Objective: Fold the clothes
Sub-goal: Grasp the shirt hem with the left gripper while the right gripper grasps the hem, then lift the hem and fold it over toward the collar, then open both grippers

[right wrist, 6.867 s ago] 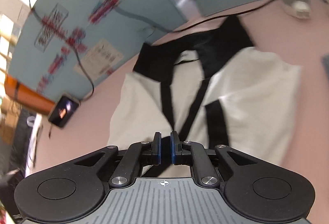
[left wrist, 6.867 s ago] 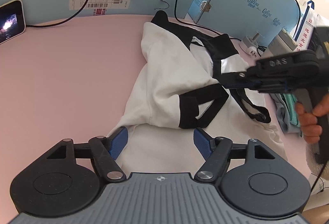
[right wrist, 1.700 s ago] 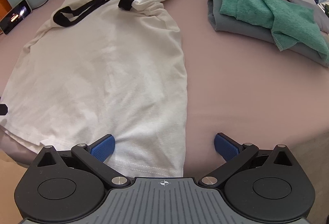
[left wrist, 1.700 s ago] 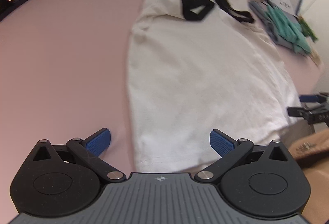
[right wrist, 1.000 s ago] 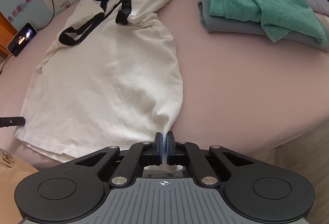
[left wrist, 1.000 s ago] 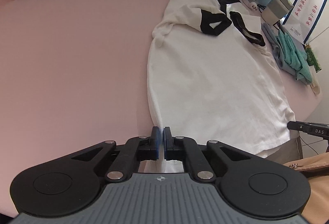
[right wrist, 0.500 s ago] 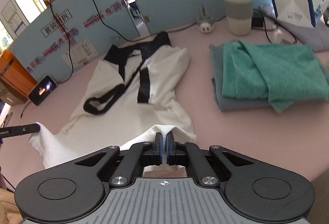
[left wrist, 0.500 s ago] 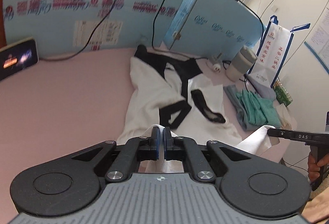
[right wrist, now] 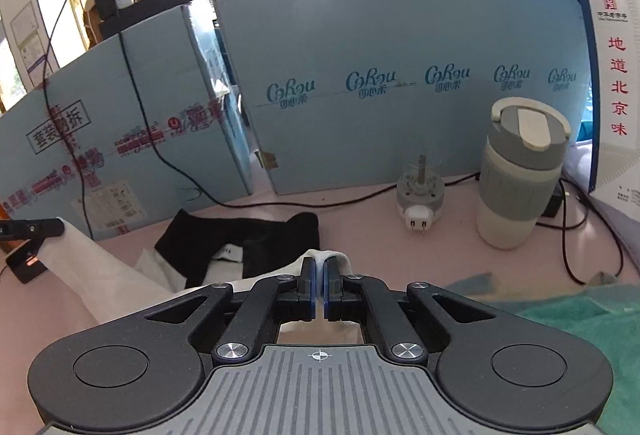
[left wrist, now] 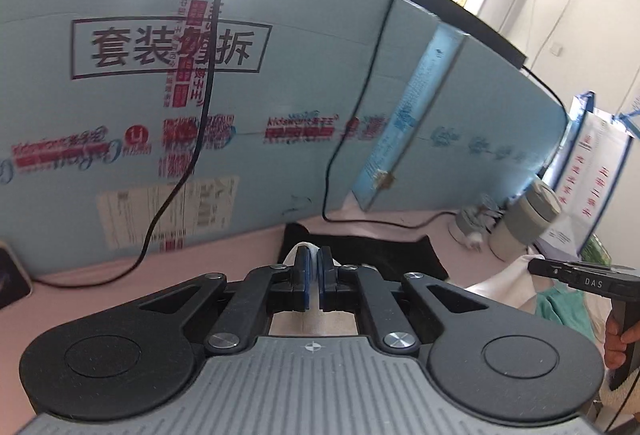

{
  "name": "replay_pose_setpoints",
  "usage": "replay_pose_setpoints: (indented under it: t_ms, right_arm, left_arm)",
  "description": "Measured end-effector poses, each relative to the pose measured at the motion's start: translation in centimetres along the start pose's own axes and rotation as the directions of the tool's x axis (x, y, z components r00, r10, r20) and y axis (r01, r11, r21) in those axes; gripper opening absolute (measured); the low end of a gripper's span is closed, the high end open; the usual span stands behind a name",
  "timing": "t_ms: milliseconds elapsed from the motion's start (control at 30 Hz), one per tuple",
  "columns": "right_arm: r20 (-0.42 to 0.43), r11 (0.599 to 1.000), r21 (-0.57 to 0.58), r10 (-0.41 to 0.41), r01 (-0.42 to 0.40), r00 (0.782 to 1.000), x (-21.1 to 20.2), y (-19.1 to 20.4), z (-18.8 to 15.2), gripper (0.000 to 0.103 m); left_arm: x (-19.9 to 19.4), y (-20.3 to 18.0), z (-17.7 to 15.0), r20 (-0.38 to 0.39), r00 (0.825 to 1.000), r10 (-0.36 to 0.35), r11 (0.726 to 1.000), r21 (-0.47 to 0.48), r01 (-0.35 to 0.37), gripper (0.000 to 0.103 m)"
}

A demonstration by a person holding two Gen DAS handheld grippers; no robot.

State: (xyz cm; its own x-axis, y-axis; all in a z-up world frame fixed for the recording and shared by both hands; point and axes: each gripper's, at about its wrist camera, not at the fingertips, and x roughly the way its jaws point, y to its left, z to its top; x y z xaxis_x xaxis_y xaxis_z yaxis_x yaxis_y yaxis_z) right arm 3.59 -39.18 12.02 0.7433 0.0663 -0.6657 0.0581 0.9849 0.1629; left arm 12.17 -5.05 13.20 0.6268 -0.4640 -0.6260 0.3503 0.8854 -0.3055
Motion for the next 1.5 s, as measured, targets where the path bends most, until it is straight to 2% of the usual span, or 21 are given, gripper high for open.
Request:
replay_pose_setpoints:
  t_ms: [300,400,467,500,533,600,667,700,733,833,1000,1067,1167,1300,1433,1500]
  right_arm:
    - [-0.012,0.998,0.049,-0.034,0.035,0.999,6.3,-2.0,3.0,0.004]
    - [-0.034,0.997,0.049,-0.056,0.057,0.998,8.0,-2.2,2.9,0.010]
    - [-0.051,0.996,0.043,-0.079,0.082,0.996,8.9,-2.3,2.7,0.011]
    - [-0.063,0.995,0.044,-0.091,0.094,0.994,9.3,-2.5,2.5,0.011]
    - [-0.073,0.993,0.047,-0.104,0.107,0.992,9.6,-2.7,2.4,0.012]
    - [-0.073,0.990,0.052,-0.131,0.135,0.989,9.8,-3.0,2.2,0.012]
    - [-0.068,0.983,0.061,-0.169,0.173,0.983,9.6,-3.5,2.0,0.022]
    - [-0.067,0.979,0.068,-0.186,0.190,0.980,9.5,-3.7,2.0,0.034]
    - [-0.070,0.977,0.080,-0.194,0.200,0.978,9.4,-4.0,1.8,0.041]
    - [-0.075,0.976,0.117,-0.177,0.185,0.981,8.3,-4.4,1.2,0.041]
    - [-0.093,0.979,0.126,-0.147,0.158,0.985,5.8,-3.8,-0.9,0.042]
    - [-0.114,0.982,0.125,-0.130,0.144,0.985,4.8,-3.6,-2.2,0.047]
    - [-0.145,0.987,0.104,-0.104,0.120,0.984,2.8,-2.9,-4.7,0.048]
    - [-0.209,0.995,0.038,-0.077,0.087,0.975,0.4,-1.7,-7.8,0.048]
    - [-0.228,0.998,-0.058,-0.032,0.019,0.973,-0.4,-0.6,-10.0,0.048]
    - [-0.232,0.996,-0.086,-0.017,-0.003,0.973,-0.4,-0.2,-10.5,0.048]
  left_arm:
    - [6.5,1.3,1.8,-0.033,0.995,0.092,0.996,-0.017,-0.093,0.004]
    - [7.9,1.3,1.4,-0.045,0.988,0.145,0.989,0.023,-0.144,0.004]
    - [8.5,1.3,1.1,-0.051,0.982,0.179,0.983,0.051,-0.177,0.008]
    - [8.6,1.4,1.0,-0.054,0.979,0.194,0.980,0.061,-0.191,0.017]
    - [8.7,1.4,1.0,-0.055,0.977,0.206,0.977,0.071,-0.202,0.032]
    - [8.5,1.6,0.9,-0.049,0.975,0.218,0.973,0.090,-0.213,0.050]
    - [8.2,1.6,0.7,-0.061,0.976,0.209,0.974,0.104,-0.202,0.054]
    - [8.0,1.6,0.6,-0.069,0.977,0.201,0.975,0.107,-0.193,0.058]
    - [7.6,1.6,0.3,-0.073,0.978,0.194,0.977,0.107,-0.186,0.062]
    - [6.1,1.9,-0.9,-0.084,0.981,0.175,0.981,0.100,-0.167,0.075]
    - [2.9,2.7,-4.2,-0.115,0.983,0.142,0.990,0.040,-0.138,0.079]
    - [1.6,3.2,-5.8,-0.120,0.986,0.118,0.993,0.006,-0.118,0.080]
    - [0.3,3.5,-7.9,-0.116,0.991,0.068,0.997,-0.027,-0.071,0.080]
    - [-0.2,3.1,-10.7,-0.083,0.996,-0.010,1.000,0.009,0.011,0.080]
    - [0.1,2.0,-11.8,-0.131,0.991,-0.005,0.996,0.082,0.016,0.080]
    - [0.0,1.8,-12.4,-0.127,0.992,-0.019,0.996,0.085,0.030,0.080]
